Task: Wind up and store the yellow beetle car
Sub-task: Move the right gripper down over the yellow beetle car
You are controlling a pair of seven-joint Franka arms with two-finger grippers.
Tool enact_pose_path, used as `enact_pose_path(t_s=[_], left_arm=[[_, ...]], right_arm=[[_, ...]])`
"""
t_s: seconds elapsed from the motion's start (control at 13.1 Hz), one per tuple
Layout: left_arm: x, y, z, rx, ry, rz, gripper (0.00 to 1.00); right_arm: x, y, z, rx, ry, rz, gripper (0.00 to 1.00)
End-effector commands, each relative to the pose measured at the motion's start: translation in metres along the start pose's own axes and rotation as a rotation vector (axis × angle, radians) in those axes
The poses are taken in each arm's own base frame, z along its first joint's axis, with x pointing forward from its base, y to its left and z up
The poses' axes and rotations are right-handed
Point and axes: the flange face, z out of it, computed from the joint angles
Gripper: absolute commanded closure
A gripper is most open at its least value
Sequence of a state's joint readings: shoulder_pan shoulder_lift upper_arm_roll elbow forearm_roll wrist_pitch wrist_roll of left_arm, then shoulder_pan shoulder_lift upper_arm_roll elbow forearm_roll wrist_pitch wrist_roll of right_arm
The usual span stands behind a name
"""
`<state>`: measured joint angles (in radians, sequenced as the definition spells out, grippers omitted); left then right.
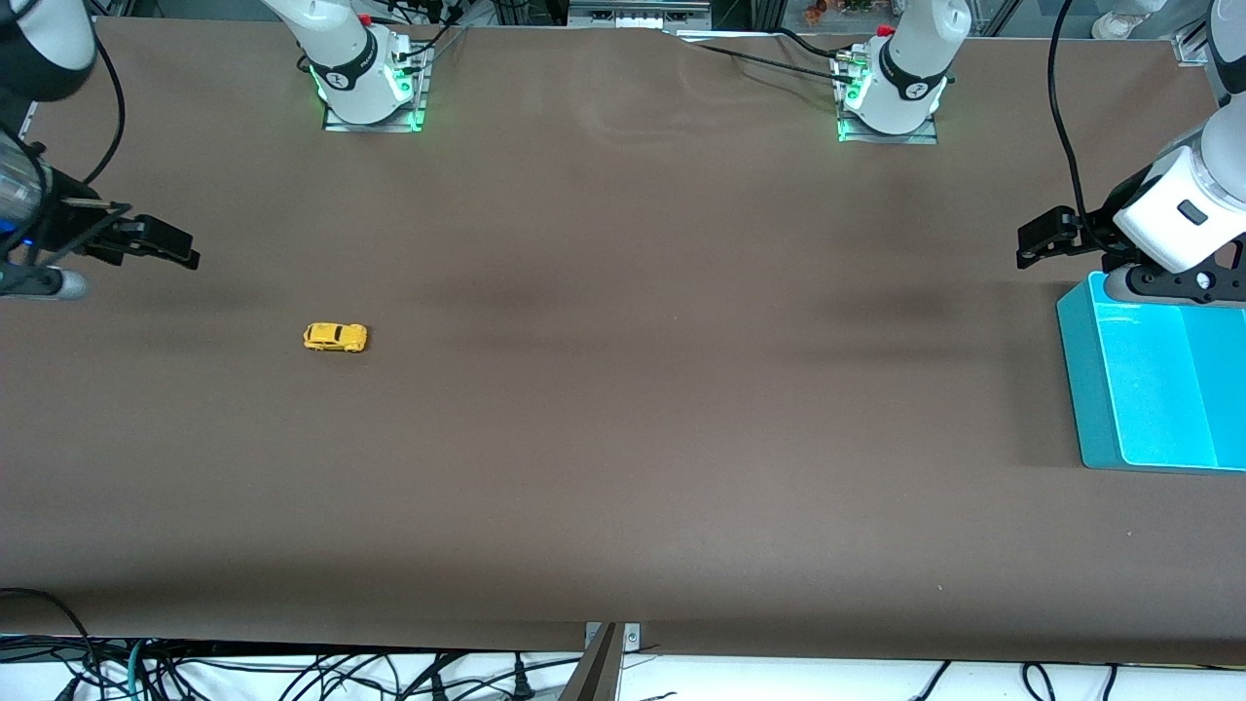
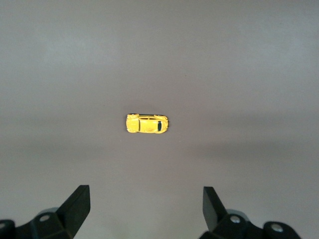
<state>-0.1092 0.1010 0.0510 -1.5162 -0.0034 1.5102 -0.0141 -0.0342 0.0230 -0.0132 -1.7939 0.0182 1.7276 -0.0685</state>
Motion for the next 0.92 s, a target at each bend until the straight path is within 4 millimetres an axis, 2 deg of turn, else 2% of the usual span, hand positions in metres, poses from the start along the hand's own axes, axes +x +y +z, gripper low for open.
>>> enact_pose_path(t_s=[0.0,0.38,0.69,0.84], left_arm=[[0.002,-0.001,-0.003,-0.021,0.001,0.007,0.0],[0.002,-0.002,-0.003,-0.02,0.001,0.005,0.0],[0.003,-0.002,-0.003,-0.018,0.0,0.005,0.0],[0.003,-0.002,-0.003,-0.018,0.0,0.005,0.0]], right_arm=[[-0.018,0.005,0.035,-0.01,0.015,-0.097,0.0],[-0.027,0.006,0.119,-0.021,0.033,-0.523,0.0],[-0.04,-0.009,0.171,-0.028,0.028,-0.821,0.0],[-0.037,-0.011,0.191,-0.046,0.05,-1.017,0.0]])
